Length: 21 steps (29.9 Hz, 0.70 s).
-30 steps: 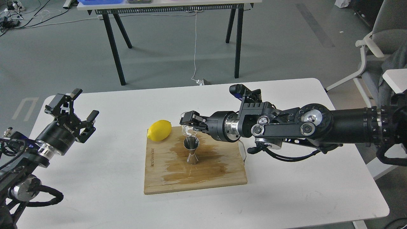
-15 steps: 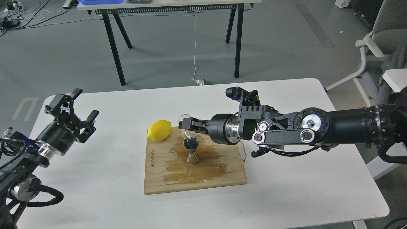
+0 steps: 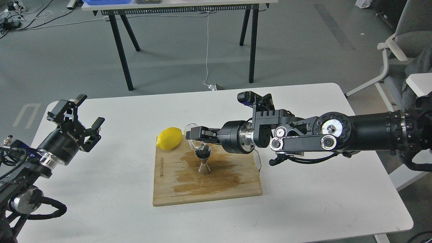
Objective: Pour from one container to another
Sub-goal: 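Tilt the glass over the jigger to pour its contents in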
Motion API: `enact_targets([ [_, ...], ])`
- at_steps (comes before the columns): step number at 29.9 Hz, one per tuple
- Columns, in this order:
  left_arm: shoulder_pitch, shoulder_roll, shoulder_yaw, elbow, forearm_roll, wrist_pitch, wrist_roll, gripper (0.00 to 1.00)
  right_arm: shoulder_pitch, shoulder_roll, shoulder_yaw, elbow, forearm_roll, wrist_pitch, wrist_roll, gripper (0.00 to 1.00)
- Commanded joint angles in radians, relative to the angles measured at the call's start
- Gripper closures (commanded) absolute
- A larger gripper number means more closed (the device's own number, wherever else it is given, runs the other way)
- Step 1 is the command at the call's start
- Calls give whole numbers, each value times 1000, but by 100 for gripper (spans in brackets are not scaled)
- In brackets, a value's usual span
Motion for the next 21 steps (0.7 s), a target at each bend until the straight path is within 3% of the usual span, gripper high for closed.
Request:
enact_targets([
  [1, 1, 0, 0, 0, 0, 0, 0, 1, -1, -9, -5, 0, -45, 9, 4, 65],
  [12, 0, 0, -1, 0, 0, 0, 0, 1, -1, -17, -47, -1, -138, 10, 81, 66],
  [21, 1, -3, 0, 0, 0, 0, 0, 1, -3, -17, -77, -3, -207, -4, 116, 67],
])
